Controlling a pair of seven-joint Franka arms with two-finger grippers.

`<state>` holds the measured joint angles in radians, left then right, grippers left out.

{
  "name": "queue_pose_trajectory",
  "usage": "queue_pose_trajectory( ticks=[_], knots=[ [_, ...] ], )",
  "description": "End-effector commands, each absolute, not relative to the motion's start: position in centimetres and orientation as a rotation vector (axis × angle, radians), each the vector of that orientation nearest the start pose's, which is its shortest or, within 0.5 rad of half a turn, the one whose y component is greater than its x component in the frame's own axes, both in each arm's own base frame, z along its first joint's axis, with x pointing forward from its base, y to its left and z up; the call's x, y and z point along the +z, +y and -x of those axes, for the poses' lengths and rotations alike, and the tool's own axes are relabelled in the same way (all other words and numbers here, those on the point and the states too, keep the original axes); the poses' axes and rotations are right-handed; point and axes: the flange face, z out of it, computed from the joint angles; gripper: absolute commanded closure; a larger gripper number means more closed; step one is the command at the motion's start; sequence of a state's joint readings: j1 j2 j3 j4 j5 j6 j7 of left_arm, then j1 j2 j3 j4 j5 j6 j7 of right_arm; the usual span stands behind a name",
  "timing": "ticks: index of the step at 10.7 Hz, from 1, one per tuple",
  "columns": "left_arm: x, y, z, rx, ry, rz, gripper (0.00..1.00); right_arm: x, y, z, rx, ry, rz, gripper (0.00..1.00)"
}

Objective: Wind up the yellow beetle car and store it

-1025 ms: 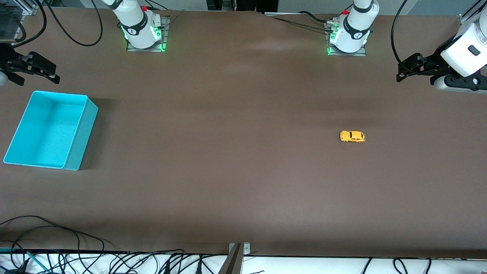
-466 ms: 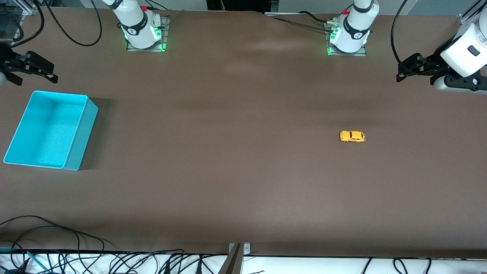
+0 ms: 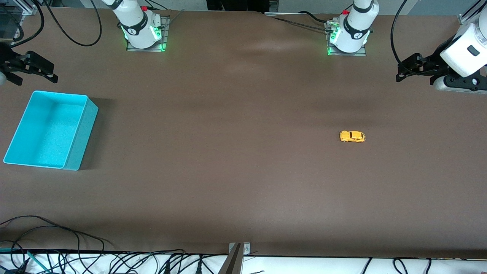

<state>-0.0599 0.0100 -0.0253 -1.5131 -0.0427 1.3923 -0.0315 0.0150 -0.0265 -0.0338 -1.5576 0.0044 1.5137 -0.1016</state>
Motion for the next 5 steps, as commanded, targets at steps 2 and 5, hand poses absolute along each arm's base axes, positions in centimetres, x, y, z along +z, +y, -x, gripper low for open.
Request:
queue_pose_trajectory(
  ticks=[2,5],
  knots=[
    [63.71,-5.39,-53.82,0.22,0.102,3.167,0.0,64.73,-1.16,-53.75,0.028,-0.153,3.111,0.0],
    [63.64,-5.31,-53.83,0.223,0.099,3.167,0.0,64.51,-1.48,-53.79,0.035,-0.144,3.109,0.0]
  ],
)
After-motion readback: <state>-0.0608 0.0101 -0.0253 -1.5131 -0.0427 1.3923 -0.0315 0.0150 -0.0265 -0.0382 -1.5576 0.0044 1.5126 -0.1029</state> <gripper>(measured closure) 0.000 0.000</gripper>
